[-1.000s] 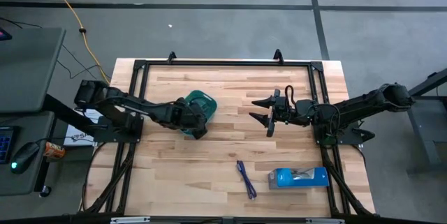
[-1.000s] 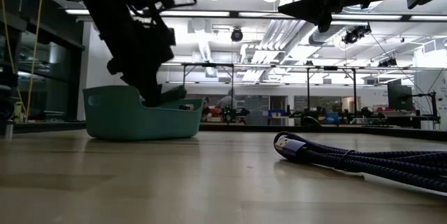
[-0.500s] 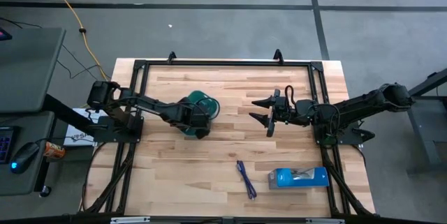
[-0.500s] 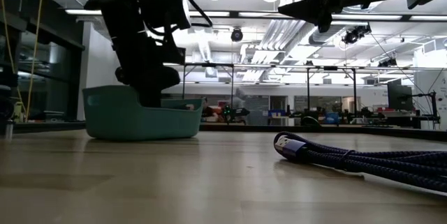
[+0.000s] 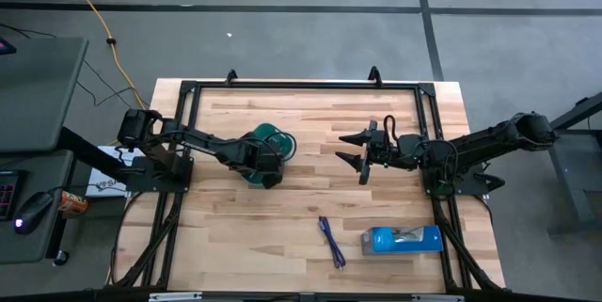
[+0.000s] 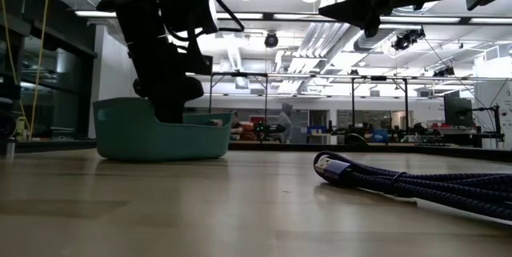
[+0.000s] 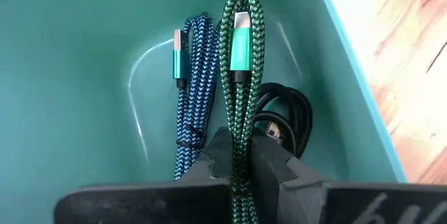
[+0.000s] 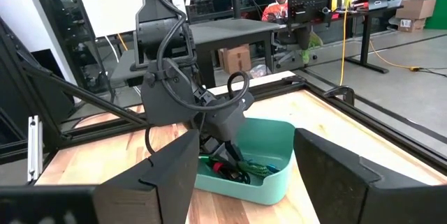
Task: Pick and place USB-C Cables
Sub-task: Put the green charger cable into the bin, then put the dark blue charger cable into the bin
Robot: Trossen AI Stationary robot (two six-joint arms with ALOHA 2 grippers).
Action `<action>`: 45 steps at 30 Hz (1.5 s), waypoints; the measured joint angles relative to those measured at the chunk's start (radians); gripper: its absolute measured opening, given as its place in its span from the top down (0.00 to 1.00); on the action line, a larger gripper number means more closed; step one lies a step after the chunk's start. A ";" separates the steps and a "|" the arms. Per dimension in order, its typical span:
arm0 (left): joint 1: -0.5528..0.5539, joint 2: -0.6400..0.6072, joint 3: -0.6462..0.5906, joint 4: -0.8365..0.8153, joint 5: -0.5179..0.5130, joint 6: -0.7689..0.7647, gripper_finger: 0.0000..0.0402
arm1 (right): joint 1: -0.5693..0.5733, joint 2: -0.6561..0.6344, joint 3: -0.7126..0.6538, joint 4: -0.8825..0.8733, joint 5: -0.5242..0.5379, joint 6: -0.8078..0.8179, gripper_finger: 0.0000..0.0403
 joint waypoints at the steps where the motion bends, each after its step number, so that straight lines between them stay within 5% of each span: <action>1: 0.000 0.000 0.000 0.000 0.006 0.000 1.00 | 0.000 0.000 0.000 0.000 0.000 0.000 0.44; 38: -0.035 -0.013 0.000 0.021 -0.012 0.051 0.62 | 0.000 0.000 0.000 0.000 0.000 -0.002 0.44; 45: -0.047 -0.102 0.007 0.012 -0.130 0.068 0.62 | 0.000 0.000 0.000 -0.005 0.000 -0.002 0.44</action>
